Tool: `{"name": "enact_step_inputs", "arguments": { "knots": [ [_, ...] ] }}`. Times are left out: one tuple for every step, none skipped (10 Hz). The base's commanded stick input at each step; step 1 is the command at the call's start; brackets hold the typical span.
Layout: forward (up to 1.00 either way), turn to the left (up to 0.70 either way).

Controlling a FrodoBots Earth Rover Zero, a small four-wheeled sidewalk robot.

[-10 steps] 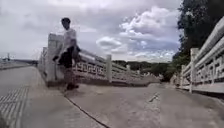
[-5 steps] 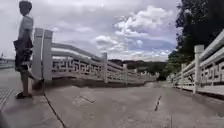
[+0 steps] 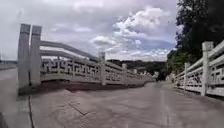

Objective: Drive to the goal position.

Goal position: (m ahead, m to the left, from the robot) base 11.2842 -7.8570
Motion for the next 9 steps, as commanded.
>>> {"name": "enact_step_inputs", "arguments": {
  "knots": [
    [0.70,0.00],
    [0.70,0.00],
    [0.70,0.00],
    [0.70,0.00],
    [0.70,-0.04],
    [0.70,-0.06],
    [0.70,-0.09],
    [0.70,-0.11],
    [0.70,-0.14]
  ]
}}
